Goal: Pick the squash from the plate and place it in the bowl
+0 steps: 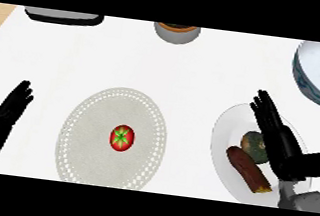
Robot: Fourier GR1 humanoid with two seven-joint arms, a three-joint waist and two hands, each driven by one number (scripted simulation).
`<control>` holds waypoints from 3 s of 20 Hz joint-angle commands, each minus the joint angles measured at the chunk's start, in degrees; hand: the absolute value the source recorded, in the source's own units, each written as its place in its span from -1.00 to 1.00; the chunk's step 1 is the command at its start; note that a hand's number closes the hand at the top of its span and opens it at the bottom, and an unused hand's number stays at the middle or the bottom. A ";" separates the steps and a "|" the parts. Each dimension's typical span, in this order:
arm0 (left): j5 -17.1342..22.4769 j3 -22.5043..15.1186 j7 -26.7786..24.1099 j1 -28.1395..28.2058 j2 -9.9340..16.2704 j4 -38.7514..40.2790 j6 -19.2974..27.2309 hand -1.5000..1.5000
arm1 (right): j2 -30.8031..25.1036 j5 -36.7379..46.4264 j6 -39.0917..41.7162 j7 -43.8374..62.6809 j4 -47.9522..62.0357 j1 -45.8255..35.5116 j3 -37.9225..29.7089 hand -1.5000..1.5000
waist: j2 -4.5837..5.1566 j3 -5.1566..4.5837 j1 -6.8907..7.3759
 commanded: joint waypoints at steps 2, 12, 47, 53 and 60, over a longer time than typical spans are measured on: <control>-2.49 -0.34 1.87 -5.17 -0.62 -2.79 3.37 0.00 | -2.26 -7.94 18.77 -1.72 1.21 -6.10 0.28 1.00 | 0.77 -0.76 2.33; -5.88 -1.49 4.97 -13.50 -2.62 -5.24 8.48 0.00 | -10.44 -13.57 51.02 -18.31 13.42 -15.49 -4.92 -1.00 | 2.55 -0.22 4.77; -12.75 -4.30 14.68 -20.56 -6.40 -4.13 13.29 0.00 | -31.61 49.95 35.39 -53.71 13.99 -30.86 24.34 -1.00 | 1.01 -1.02 3.31; -14.67 -4.41 17.35 -18.13 -6.42 -8.39 13.54 0.00 | -24.11 55.62 32.06 -50.55 20.39 -32.97 27.23 -1.00 | 0.58 -1.07 2.52; -14.25 -2.35 18.19 -18.81 -6.15 -8.98 11.67 0.00 | -17.24 59.28 25.50 -54.44 31.81 -32.96 28.39 -1.00 | 0.69 -1.03 2.57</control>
